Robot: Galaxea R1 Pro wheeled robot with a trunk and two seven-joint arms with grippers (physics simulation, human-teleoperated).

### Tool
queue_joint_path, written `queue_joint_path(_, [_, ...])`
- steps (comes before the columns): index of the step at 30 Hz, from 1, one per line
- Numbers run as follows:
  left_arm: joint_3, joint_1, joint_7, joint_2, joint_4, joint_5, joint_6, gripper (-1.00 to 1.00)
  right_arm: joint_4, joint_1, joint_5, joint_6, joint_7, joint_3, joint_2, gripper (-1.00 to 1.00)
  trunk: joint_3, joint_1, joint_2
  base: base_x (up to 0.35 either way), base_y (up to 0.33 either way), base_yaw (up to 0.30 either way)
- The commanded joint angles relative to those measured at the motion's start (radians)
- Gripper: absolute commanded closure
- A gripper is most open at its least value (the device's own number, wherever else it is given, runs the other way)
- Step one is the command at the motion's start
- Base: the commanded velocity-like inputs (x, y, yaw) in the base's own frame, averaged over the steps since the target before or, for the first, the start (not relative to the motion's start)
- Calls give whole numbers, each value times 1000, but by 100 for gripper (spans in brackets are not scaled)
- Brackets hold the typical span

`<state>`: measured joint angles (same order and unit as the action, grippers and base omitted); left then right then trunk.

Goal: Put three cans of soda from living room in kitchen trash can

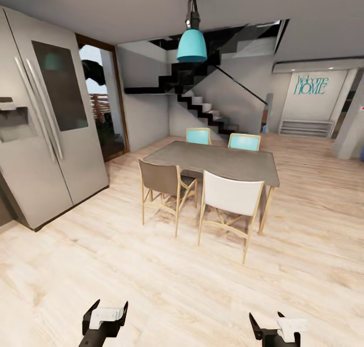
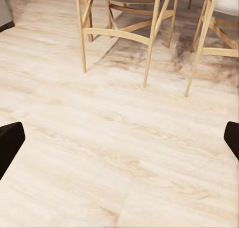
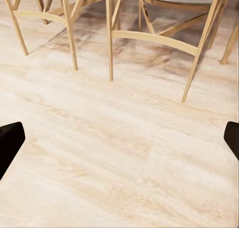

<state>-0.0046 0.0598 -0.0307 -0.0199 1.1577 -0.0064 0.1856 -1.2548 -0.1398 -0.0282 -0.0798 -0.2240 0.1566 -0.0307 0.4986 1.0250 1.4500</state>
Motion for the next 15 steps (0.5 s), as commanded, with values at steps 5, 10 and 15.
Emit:
queue_joint_path(5, [0, 0, 0, 0, 0, -1, 0, -100, 0, 0, 0, 0, 0, 0, 0, -100, 0, 0, 0, 271, -107, -251])
queue_joint_path(10, [0, 0, 1, 0, 0, 0, 0, -100, 0, 0, 1, 0, 0, 0, 0, -100, 0, 0, 0, 260, -168, -251])
queue_joint_path(15, [0, 0, 1, 0, 0, 0, 0, -100, 0, 0, 0, 0, 1, 0, 0, -100, 0, 0, 0, 220, -206, -251])
